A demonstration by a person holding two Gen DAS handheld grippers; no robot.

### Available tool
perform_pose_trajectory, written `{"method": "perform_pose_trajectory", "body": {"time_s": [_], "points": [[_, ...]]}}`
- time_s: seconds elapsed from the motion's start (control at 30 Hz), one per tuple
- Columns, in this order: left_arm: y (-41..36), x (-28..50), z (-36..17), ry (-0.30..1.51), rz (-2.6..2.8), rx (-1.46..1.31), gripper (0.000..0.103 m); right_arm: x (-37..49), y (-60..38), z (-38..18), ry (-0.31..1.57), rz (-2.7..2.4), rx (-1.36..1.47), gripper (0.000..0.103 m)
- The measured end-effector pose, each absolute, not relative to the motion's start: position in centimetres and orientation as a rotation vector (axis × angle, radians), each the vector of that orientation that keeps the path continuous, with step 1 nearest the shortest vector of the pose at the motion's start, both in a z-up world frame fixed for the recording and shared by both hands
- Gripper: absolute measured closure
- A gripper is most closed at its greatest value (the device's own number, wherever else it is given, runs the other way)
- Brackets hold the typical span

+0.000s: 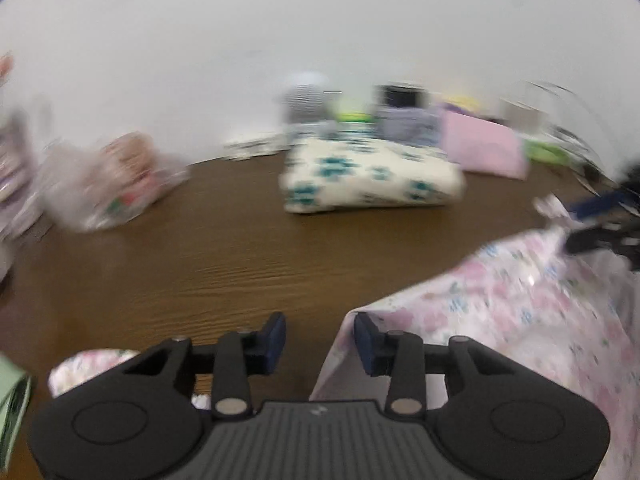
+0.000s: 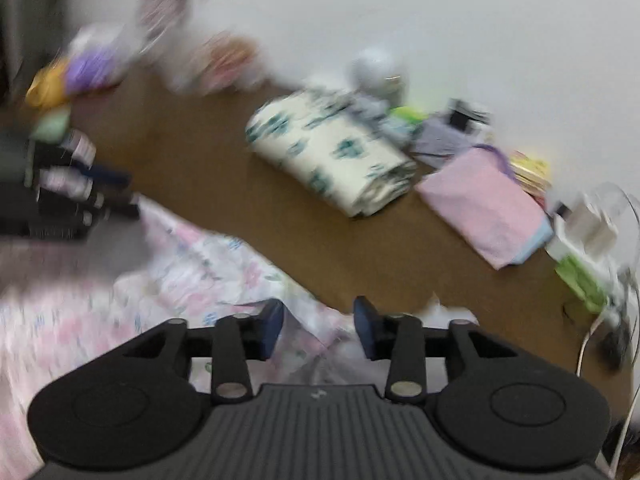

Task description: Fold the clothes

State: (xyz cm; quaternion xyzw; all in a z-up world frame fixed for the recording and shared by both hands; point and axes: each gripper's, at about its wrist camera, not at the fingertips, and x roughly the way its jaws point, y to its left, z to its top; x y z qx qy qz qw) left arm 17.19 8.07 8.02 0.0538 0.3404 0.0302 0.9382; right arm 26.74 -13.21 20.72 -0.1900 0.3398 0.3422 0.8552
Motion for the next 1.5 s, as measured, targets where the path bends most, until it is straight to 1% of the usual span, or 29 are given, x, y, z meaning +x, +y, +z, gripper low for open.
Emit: {"method": "perform_pose_trajectory", "body": {"time_s": [0.07,0.13,0.17,0.2,0.23,0.27,0.33,0.37,0.4,0.47,0.5,0.53,0.67,0.77,0.8,0.83,0.87,0.9,0.93,0.97,1.07,1.13,1.17,1.2,1.23,1.27,1.33,1.4,1.5], "points": [[8.0,16.7,8.4,0.669,-0.015,0.112,0.065,27.0,-13.5,20.9,0.727,0.693,-0.373,0.062],[7.7,16.0,8.8,0.645,-0.128,0.136,0.052,26.2,-13.7,21.1,0.728,0.715,-0.383,0.063],[7.1,15.8,8.8,0.647,-0.172,0.176,0.04,25.5,-13.9,21.1,0.732,0.757,-0.392,0.063],[6.4,15.8,8.5,0.658,-0.207,0.233,0.037,24.8,-14.0,21.0,0.747,0.797,-0.404,0.063],[5.7,15.8,8.3,0.668,-0.243,0.291,0.037,24.1,-13.9,20.7,0.78,0.834,-0.42,0.066],[5.0,16.1,8.0,0.69,-0.252,0.335,0.04,23.5,-13.8,20.2,0.81,0.86,-0.438,0.068],[4.3,17.2,7.3,0.747,-0.261,0.314,0.065,22.7,-13.4,18.8,0.856,0.873,-0.477,0.078],[4.4,17.9,7.2,0.777,-0.279,0.263,0.085,22.5,-13.3,18.2,0.871,0.876,-0.486,0.081],[4.7,18.4,7.2,0.794,-0.289,0.214,0.091,22.3,-13.3,17.7,0.883,0.878,-0.487,0.087],[5.5,19.0,7.3,0.804,-0.289,0.139,0.093,21.8,-13.5,17.4,0.891,0.875,-0.467,0.094],[6.0,19.4,7.4,0.801,-0.27,0.13,0.095,21.4,-13.5,17.3,0.894,0.875,-0.469,0.1],[6.7,19.7,7.5,0.801,-0.229,0.125,0.095,20.9,-13.5,17.3,0.892,0.874,-0.478,0.102],[9.4,19.9,7.5,0.805,-0.002,0.126,0.095,17.4,-12.9,17.7,0.873,0.897,-0.552,0.102],[10.7,18.5,8.3,0.799,0.04,0.074,0.089,15.4,-12.9,18.0,0.883,0.931,-0.562,0.102],[11.0,17.8,9.0,0.803,0.003,0.018,0.084,15.5,-13.0,18.2,0.907,0.939,-0.547,0.1],[11.2,17.1,9.6,0.805,-0.033,-0.038,0.079,15.7,-13.3,18.6,0.924,0.948,-0.524,0.095],[11.1,16.7,10.1,0.812,-0.076,-0.08,0.067,16.3,-13.9,19.4,0.918,0.948,-0.489,0.091],[10.5,16.6,10.5,0.834,-0.129,-0.102,0.057,17.1,-14.6,20.2,0.897,0.928,-0.459,0.078],[9.7,16.6,10.5,0.864,-0.175,-0.114,0.056,18.2,-15.0,20.8,0.885,0.895,-0.428,0.068],[9.0,17.1,10.3,0.896,-0.208,-0.13,0.057,19.4,-15.4,21.2,0.89,0.871,-0.385,0.068],[7.5,18.8,8.8,0.956,-0.238,-0.196,0.058,23.6,-16.1,20.7,0.986,0.838,-0.205,0.068],[7.3,19.9,8.2,0.947,-0.209,-0.236,0.062,25.8,-16.2,19.7,1.034,0.821,-0.106,0.068],[7.6,20.3,8.0,0.943,-0.2,-0.266,0.068,26.3,-16.3,19.3,1.04,0.816,-0.073,0.068],[7.8,20.4,8.0,0.937,-0.192,-0.282,0.08,26.8,-16.3,18.8,1.049,0.813,-0.045,0.069],[8.0,20.3,8.1,0.925,-0.183,-0.285,0.085,27.1,-16.3,18.4,1.05,0.809,-0.023,0.069],[8.2,20.2,8.2,0.913,-0.174,-0.288,0.097,27.1,-16.2,18.0,1.041,0.806,-0.021,0.07],[8.6,19.9,8.4,0.89,-0.155,-0.295,0.099,26.9,-15.9,17.2,1.02,0.803,-0.048,0.091],[9.0,19.7,8.6,0.866,-0.137,-0.301,0.099,26.3,-15.7,16.9,0.976,0.796,-0.084,0.096],[9.5,19.3,8.9,0.83,-0.109,-0.31,0.098,25.9,-15.7,16.8,0.954,0.795,-0.104,0.096]]}}
